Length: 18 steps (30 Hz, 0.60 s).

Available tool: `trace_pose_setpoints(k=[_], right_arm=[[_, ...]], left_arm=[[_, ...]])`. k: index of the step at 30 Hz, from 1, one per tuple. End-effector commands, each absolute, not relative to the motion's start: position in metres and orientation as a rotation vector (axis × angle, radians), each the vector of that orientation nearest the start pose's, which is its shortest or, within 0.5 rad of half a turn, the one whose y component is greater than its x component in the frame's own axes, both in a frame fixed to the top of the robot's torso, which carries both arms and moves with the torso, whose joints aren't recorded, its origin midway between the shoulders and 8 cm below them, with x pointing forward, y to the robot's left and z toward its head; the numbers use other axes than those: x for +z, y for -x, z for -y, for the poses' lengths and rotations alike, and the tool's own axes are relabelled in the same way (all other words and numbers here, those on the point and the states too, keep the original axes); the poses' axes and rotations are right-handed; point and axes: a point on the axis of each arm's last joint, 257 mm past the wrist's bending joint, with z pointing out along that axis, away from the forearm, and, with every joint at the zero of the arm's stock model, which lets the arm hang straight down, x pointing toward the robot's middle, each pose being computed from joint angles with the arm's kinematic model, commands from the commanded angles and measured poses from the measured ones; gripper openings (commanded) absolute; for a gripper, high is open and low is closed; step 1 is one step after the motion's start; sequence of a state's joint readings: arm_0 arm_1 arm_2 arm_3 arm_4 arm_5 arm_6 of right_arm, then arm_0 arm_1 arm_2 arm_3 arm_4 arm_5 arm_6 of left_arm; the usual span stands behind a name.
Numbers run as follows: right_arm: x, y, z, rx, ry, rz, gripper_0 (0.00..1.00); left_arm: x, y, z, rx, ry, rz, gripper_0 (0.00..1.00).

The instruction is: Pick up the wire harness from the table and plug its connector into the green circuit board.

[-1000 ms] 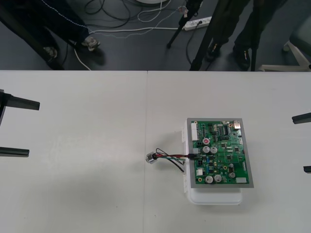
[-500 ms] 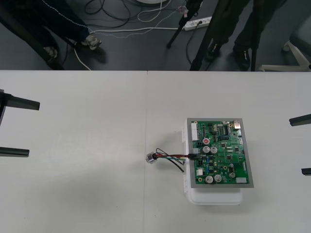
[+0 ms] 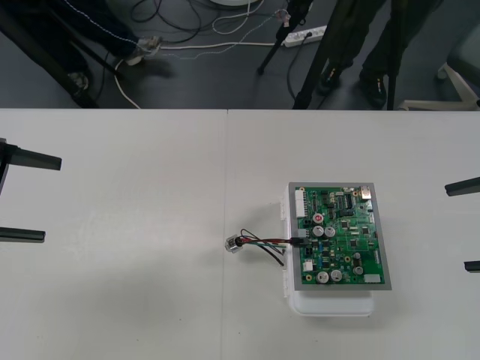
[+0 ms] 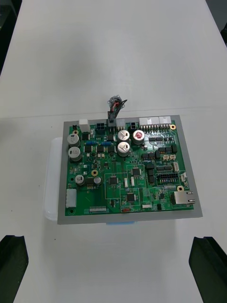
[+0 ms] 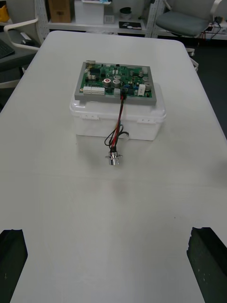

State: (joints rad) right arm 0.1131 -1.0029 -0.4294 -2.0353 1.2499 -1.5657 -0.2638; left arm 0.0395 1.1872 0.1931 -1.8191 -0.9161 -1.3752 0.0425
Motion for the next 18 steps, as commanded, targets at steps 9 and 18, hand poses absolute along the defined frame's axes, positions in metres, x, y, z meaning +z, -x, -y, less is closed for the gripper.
trace_pose_setpoints(k=[9, 18], right_arm=[[-0.1222, -0.2891, 0.2587, 0.48, 1.731, -1.552, 1.0], [-0.1222, -0.2891, 0.2587, 0.48, 1.731, -1.552, 1.0]], left_arm=[[-0.0895, -0.31, -0.2507, -0.67, -1.612, -1.463, 1.0], [-0.0895, -0.31, -0.2507, -0.67, -1.612, -1.463, 1.0]])
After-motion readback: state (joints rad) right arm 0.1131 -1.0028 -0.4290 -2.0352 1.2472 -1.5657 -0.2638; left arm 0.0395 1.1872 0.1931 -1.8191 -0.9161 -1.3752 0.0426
